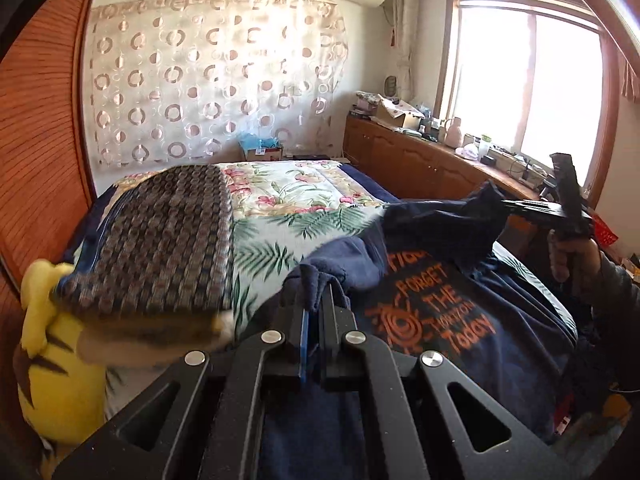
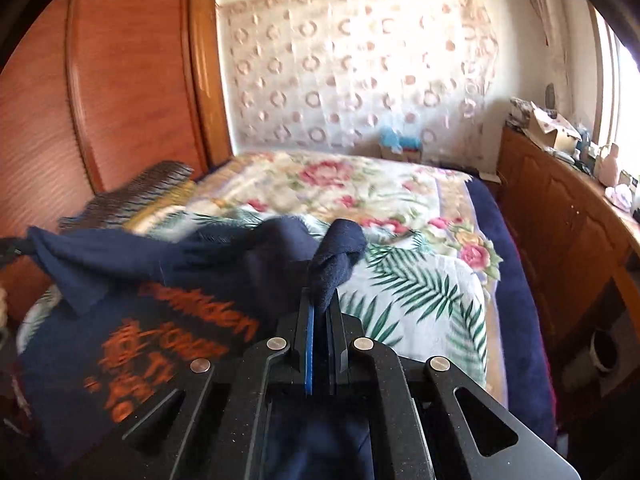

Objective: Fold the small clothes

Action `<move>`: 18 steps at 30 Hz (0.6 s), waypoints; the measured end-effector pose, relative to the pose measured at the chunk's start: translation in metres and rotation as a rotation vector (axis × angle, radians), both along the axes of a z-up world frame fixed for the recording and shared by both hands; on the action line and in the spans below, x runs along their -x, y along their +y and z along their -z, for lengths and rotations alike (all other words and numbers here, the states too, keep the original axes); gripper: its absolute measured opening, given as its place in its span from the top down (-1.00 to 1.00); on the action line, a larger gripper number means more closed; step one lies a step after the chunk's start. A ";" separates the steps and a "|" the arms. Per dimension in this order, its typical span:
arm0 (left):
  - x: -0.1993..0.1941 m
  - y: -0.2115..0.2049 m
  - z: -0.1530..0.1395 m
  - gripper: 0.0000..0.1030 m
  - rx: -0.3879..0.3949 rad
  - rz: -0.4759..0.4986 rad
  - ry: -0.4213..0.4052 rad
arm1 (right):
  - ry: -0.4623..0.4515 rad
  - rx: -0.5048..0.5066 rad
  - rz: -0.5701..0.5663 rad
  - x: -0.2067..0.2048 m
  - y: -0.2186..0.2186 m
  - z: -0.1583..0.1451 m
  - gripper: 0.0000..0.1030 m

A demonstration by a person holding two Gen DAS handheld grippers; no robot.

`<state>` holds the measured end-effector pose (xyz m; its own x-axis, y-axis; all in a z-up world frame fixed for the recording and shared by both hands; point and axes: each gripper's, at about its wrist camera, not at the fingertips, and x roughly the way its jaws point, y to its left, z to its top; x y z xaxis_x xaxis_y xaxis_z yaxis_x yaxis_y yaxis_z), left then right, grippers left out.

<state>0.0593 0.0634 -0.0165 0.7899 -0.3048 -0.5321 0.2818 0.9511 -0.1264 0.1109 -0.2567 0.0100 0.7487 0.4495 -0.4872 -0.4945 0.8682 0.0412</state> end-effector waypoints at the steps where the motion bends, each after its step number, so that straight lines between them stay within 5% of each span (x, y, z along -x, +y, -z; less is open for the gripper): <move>1: 0.007 0.003 0.003 0.92 0.006 -0.010 0.005 | 0.001 -0.006 -0.007 0.012 -0.006 0.003 0.92; 18: 0.091 0.063 -0.001 0.92 0.084 -0.157 -0.005 | 0.049 0.040 0.040 0.126 -0.069 -0.007 0.91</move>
<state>-0.0319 0.1267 -0.0157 0.8341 -0.2202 -0.5058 0.1313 0.9698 -0.2057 -0.0148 -0.3262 0.0172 0.7406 0.3988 -0.5408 -0.4573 0.8888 0.0292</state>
